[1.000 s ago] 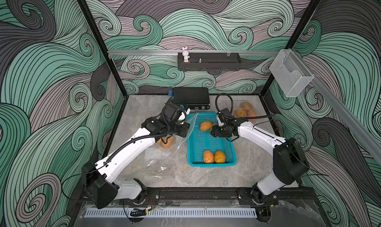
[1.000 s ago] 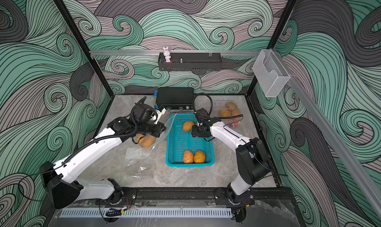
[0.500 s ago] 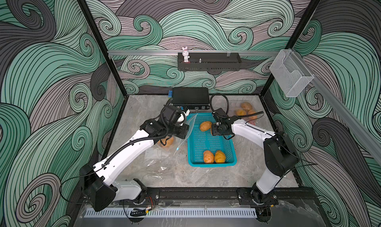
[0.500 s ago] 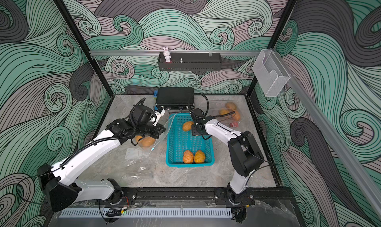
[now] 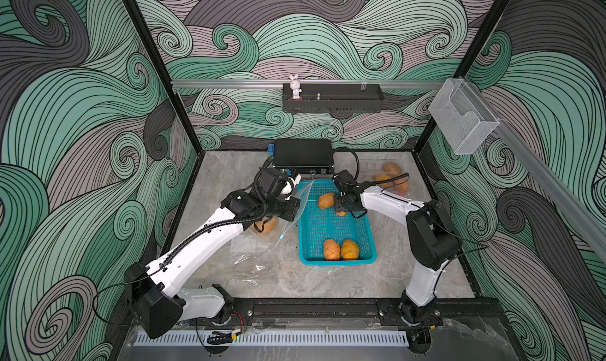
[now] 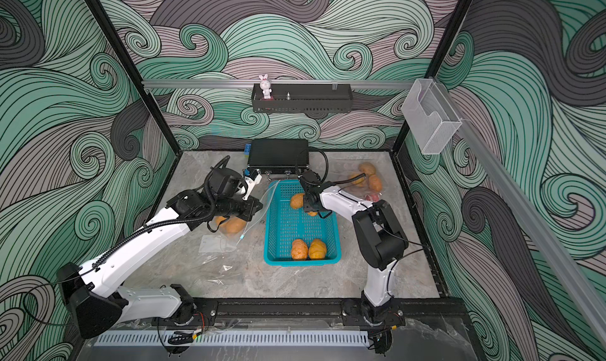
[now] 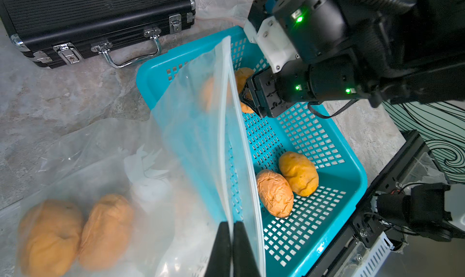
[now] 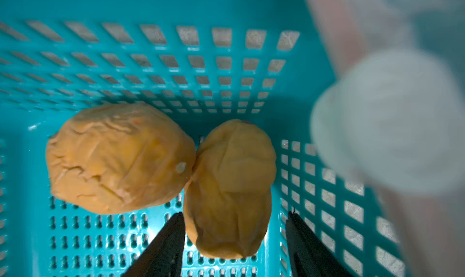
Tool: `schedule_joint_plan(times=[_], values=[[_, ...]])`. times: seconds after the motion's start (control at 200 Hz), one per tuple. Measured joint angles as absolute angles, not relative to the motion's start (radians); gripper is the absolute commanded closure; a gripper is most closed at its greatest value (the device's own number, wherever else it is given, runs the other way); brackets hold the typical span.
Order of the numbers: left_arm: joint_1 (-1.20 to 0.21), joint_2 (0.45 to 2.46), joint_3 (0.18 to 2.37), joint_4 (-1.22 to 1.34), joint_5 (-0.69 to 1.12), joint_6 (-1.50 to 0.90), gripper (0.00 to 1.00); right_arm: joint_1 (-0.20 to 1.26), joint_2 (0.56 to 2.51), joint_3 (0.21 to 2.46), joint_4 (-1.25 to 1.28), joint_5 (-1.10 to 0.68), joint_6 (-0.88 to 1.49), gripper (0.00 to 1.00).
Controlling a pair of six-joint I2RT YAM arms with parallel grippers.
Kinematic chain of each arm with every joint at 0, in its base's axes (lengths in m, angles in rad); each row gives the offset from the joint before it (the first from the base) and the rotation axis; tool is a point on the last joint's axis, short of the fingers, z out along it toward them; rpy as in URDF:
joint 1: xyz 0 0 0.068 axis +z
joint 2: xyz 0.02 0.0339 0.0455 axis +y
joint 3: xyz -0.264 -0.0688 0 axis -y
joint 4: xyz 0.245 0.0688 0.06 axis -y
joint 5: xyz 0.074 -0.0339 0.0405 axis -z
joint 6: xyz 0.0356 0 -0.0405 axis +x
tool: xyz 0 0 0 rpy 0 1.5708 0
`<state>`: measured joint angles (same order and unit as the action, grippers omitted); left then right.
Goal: Put the potatoes into a zipper bag and zip it
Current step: Pick up the potato from the basket.
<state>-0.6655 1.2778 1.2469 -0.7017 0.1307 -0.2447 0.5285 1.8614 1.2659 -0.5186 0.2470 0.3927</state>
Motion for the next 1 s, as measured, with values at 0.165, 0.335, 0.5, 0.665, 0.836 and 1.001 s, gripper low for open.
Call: schedule_joint_plan(times=[0.165,0.335,0.5,0.665,0.836,1.001], values=[[-0.665,1.279,1.247,-0.702,0.13,-0.245,1.0,0.529,1.893,1.291,-0.524,0.275,0.392,0.38],[-0.665,1.279,1.247,-0.702,0.13,-0.244,1.0,0.529,1.937,1.328,-0.521,0.279,0.389,0.35],[-0.665,1.279,1.247,-0.702,0.127,-0.244,1.0,0.529,1.975,1.349,-0.519,0.278,0.378,0.42],[-0.665,1.281,1.247,-0.702,0.127,-0.244,1.0,0.537,1.975,1.351,-0.518,0.286,0.366,0.54],[-0.665,1.281,1.247,-0.702,0.127,-0.244,1.0,0.554,1.946,1.345,-0.526,0.286,0.354,0.57],[-0.665,1.282,1.247,-0.702,0.127,-0.244,1.0,0.567,1.808,1.285,-0.533,0.268,0.356,0.57]])
